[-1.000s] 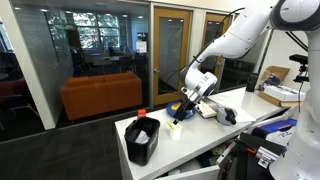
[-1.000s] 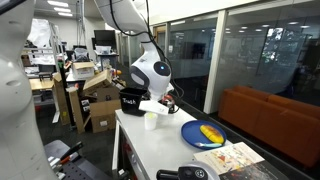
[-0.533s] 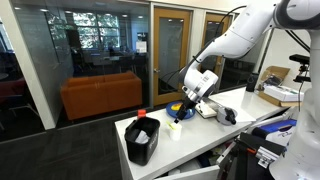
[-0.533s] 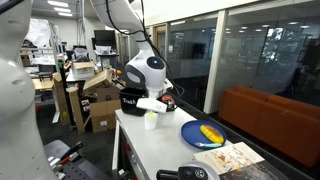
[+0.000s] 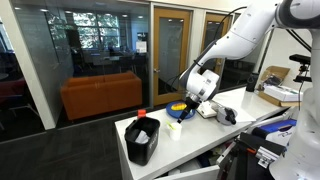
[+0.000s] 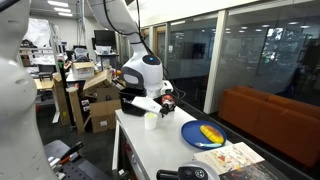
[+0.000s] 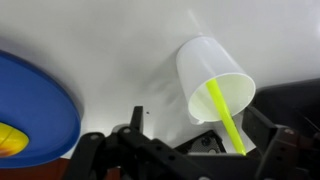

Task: Put the yellow sharpie in the cup

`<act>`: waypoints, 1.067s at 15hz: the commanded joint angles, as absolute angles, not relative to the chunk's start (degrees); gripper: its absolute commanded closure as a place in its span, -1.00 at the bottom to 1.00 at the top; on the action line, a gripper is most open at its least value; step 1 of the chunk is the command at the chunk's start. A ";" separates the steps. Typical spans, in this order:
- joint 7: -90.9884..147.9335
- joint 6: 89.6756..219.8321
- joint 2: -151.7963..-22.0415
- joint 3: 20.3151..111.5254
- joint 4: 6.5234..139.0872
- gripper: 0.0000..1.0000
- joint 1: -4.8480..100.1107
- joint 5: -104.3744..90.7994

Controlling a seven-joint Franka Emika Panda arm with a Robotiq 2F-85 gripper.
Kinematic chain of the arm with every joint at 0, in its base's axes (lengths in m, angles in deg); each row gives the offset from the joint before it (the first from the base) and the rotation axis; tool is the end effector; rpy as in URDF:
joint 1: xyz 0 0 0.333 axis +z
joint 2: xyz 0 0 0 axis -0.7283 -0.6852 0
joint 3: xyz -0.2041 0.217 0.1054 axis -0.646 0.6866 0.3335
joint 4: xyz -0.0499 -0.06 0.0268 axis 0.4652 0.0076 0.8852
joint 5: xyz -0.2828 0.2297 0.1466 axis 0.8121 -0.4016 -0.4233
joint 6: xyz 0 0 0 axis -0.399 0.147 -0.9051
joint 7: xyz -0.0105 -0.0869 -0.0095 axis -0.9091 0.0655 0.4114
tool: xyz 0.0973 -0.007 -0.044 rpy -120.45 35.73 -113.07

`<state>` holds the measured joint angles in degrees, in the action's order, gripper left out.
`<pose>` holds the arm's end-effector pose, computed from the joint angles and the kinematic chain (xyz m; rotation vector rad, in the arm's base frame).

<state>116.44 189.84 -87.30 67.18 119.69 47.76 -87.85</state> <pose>0.4605 -0.0806 0.1897 -2.9450 -0.1529 -0.5784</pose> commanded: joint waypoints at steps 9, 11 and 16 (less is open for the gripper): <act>66.77 189.45 -87.67 50.99 124.02 -1.00 57.22 -48.99; 59.66 186.87 -87.85 45.79 123.14 -1.00 60.32 -42.88; 45.43 177.43 -88.65 35.50 119.08 -1.00 65.74 -29.76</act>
